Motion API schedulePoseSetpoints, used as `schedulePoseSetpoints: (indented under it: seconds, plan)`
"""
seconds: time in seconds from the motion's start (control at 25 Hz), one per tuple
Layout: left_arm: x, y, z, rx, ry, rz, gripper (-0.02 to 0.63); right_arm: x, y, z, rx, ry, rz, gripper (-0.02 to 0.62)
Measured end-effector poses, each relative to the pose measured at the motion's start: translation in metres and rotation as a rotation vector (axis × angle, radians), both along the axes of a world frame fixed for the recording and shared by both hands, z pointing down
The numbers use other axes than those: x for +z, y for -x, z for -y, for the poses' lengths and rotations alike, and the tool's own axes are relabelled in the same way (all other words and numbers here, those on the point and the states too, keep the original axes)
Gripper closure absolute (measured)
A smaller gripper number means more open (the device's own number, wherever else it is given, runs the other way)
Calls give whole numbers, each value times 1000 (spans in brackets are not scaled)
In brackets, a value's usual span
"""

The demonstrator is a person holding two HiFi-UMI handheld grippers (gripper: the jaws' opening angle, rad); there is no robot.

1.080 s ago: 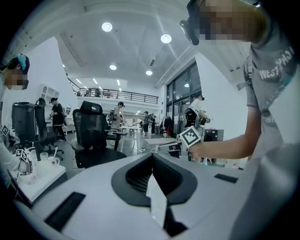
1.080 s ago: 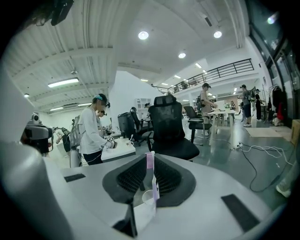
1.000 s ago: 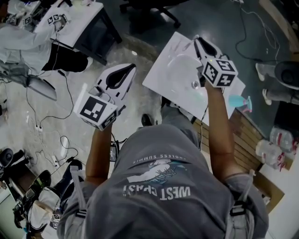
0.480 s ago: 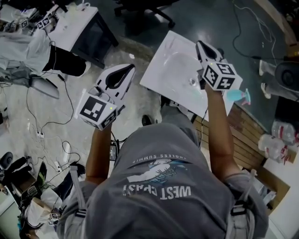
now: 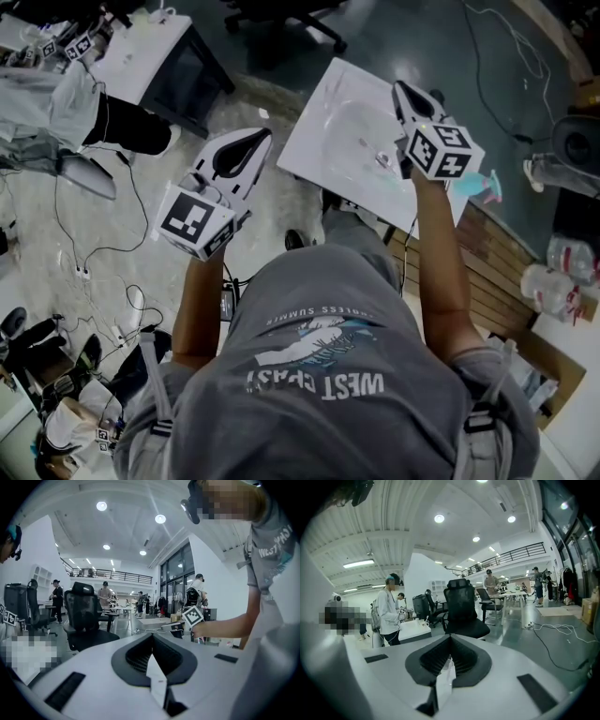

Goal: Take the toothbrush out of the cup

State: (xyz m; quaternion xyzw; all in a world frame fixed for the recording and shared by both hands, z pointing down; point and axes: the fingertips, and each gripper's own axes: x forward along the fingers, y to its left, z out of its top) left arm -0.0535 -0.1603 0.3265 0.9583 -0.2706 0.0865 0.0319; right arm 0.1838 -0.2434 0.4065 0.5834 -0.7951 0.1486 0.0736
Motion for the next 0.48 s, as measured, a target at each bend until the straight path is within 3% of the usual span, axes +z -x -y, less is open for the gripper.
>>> schedulePoseSetpoints:
  seconds: [0.48]
  plan:
    - [5, 0, 2, -17, 15, 7, 606, 11, 2, 8, -22, 26, 7, 583]
